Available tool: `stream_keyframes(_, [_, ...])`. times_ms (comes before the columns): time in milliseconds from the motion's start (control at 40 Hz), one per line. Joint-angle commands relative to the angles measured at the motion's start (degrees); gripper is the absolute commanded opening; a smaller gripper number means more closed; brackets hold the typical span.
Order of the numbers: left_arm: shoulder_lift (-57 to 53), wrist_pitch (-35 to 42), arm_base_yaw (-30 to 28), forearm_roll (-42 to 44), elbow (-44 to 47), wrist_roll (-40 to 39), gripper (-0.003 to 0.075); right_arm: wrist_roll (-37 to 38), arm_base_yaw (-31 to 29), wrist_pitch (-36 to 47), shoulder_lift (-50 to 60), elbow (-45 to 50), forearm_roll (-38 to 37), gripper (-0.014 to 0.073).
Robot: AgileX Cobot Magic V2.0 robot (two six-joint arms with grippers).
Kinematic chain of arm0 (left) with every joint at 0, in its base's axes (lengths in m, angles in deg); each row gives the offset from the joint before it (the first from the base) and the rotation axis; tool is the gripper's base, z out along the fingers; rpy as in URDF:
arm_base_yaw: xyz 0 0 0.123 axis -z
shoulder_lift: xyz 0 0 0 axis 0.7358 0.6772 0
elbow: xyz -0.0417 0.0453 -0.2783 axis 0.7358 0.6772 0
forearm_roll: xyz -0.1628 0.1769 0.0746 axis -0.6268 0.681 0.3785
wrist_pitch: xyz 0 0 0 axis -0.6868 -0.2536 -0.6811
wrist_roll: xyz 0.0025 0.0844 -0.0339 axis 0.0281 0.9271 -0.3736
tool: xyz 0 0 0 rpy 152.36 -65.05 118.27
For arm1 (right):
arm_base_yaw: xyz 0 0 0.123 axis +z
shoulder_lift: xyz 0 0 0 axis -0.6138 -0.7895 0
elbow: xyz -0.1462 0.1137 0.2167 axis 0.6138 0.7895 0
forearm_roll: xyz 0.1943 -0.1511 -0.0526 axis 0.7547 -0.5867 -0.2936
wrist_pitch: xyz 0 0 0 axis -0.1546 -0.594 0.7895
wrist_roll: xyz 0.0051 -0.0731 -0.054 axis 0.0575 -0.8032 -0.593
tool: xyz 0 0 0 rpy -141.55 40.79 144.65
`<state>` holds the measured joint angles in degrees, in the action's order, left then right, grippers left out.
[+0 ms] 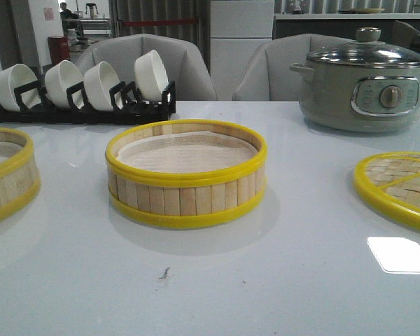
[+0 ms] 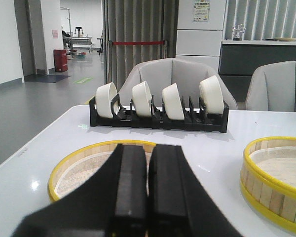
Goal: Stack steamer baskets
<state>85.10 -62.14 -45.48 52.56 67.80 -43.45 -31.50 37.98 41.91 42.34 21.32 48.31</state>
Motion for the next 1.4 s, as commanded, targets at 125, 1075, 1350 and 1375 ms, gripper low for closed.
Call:
stream_keyframes(125, [-0.6, 4.7, 0.2, -0.1, 0.1, 0.0, 0.0092, -0.5, -0.2, 5.0, 1.0, -0.8, -0.7, 0.0056])
stream_keyframes(1075, [12.6, -5.1, 1.4, -5.2, -16.1, -4.1, 0.0092, -0.5, -0.2, 5.0, 1.0, -0.8, -0.7, 0.0056])
stream_keyframes(1350, [39.6, -35.4, 2.3, 2.0, -54.2, -4.0, 0.0092, -0.5, -0.2, 5.0, 1.0, -0.8, -0.7, 0.0056])
stream_keyframes(1375, [41.5, -37.9, 2.3, 2.2, -56.7, -3.5, 0.0092, -0.5, -0.2, 5.0, 1.0, -0.8, -0.7, 0.0056])
